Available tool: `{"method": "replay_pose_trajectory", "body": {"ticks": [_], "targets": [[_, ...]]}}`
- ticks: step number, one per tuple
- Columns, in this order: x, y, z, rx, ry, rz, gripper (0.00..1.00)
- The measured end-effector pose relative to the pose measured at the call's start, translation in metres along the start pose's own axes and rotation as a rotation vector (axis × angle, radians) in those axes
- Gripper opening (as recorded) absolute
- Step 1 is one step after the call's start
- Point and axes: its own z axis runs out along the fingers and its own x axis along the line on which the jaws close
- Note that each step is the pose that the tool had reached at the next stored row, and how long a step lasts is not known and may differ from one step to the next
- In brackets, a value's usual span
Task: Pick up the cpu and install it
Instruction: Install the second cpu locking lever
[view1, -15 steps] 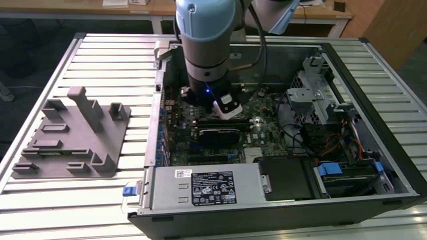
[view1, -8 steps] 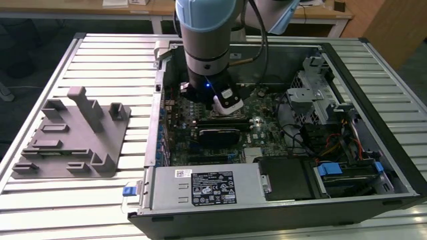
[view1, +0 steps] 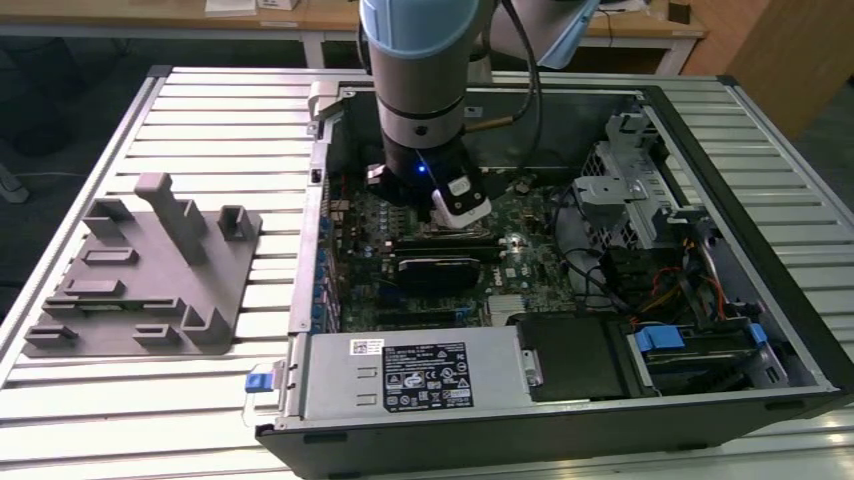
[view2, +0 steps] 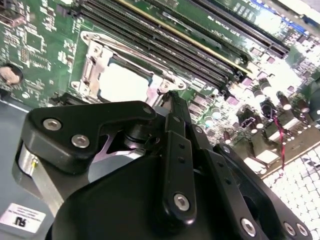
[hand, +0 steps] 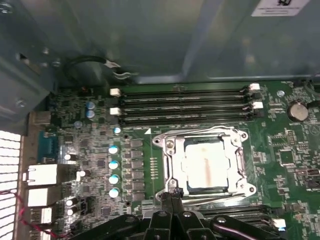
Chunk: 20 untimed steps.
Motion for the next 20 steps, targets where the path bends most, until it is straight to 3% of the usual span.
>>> {"method": "replay_pose_trajectory", "body": {"ticks": [11,20], "targets": [[-0.007,0.0061,0.0042,0.0443,-0.0065,0.019,0.11],[-0.0103,0.022,0.0104,0.089,-0.0083,0.017,0.11]]}}
